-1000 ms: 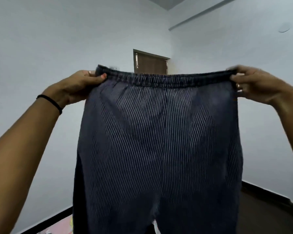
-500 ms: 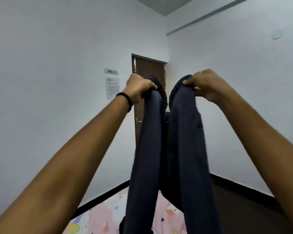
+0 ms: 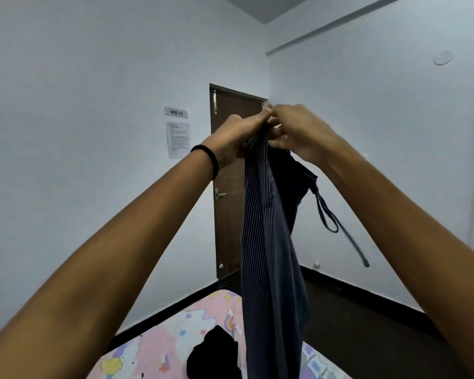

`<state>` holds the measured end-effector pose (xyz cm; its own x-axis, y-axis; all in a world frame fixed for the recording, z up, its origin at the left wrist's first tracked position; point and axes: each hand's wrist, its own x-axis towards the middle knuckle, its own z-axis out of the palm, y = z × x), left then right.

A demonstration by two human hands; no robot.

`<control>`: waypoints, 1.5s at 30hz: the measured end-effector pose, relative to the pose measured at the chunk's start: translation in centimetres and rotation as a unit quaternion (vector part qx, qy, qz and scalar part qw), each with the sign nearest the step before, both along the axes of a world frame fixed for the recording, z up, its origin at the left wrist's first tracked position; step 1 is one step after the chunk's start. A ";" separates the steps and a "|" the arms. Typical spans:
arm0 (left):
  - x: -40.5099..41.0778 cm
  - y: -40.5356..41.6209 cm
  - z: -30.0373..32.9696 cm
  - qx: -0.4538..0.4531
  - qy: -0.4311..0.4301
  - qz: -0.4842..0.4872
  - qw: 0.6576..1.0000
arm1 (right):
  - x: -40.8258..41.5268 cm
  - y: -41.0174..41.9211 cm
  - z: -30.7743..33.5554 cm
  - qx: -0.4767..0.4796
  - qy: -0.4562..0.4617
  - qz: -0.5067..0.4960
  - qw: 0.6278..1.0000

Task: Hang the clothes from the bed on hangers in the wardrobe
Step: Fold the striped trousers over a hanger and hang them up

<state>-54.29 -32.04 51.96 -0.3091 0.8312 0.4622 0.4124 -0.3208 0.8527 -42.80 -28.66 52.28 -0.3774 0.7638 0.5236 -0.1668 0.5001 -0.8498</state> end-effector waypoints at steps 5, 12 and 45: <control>-0.3 0.2 -0.3 0.036 -0.005 -0.013 0.999 | 1.1 -0.5 -0.4 -0.007 0.040 0.041 0.998; 0.9 0.4 0.7 0.093 -0.017 0.005 0.995 | 2.3 2.3 -2.7 0.381 -0.155 -0.257 0.875; -2.2 -2.0 -14.5 0.120 -0.014 -0.122 0.985 | 6.1 4.9 5.8 0.469 -0.238 -0.081 0.847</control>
